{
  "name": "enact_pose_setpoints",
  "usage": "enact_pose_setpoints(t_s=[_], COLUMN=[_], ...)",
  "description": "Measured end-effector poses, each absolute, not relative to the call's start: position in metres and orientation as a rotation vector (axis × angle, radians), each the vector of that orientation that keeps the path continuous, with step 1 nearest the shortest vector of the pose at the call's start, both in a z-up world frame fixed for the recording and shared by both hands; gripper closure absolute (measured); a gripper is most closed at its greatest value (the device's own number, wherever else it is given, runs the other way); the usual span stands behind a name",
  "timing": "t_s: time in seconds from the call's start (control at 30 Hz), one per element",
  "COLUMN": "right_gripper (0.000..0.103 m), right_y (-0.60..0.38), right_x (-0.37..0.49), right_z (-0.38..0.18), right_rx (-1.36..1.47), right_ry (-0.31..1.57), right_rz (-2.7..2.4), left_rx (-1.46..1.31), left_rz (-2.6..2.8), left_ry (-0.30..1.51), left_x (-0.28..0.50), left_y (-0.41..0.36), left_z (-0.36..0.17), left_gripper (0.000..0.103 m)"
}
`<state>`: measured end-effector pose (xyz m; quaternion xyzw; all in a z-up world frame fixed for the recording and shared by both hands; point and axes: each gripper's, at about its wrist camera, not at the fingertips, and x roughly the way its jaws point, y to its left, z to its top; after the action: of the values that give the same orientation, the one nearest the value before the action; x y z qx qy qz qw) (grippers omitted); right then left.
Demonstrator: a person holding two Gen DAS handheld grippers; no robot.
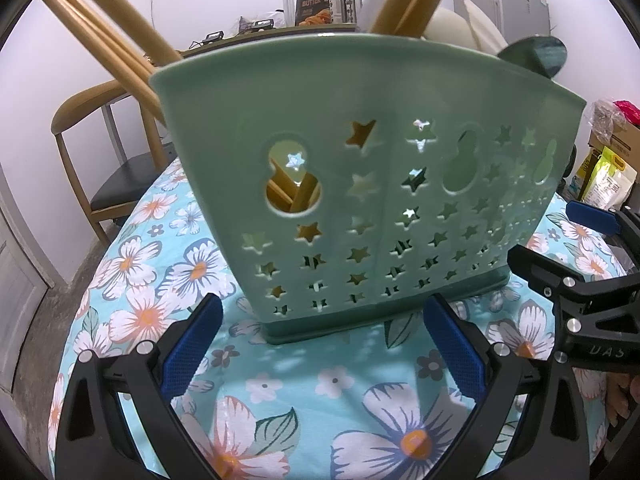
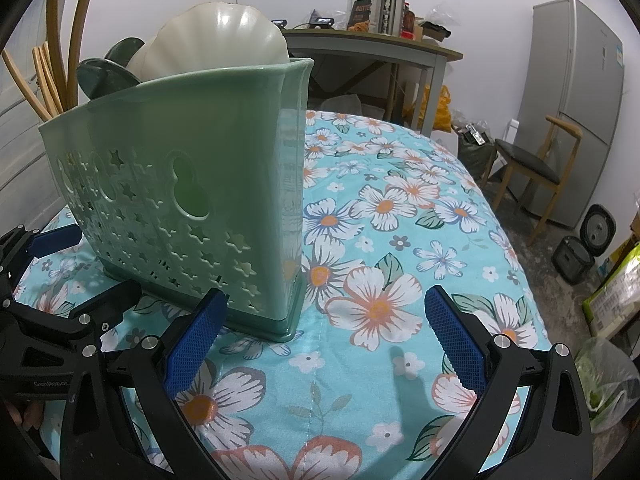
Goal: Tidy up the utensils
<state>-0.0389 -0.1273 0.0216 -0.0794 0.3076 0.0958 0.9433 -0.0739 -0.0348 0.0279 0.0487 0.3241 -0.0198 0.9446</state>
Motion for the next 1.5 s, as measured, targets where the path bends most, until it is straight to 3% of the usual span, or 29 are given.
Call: enact_pose_setpoints(t_s=[1.5], right_gripper=[0.007], right_y=[-0.1226], right_x=[-0.0383], right_z=[0.0223], right_rx=[-0.166], right_ry=[0.624], right_rz=[0.190], left_rx=[0.103], left_rz=[-0.027], left_ry=[0.665], left_x=[-0.0742], left_y=[-0.0295], left_z=[0.0298], left_gripper=[0.005])
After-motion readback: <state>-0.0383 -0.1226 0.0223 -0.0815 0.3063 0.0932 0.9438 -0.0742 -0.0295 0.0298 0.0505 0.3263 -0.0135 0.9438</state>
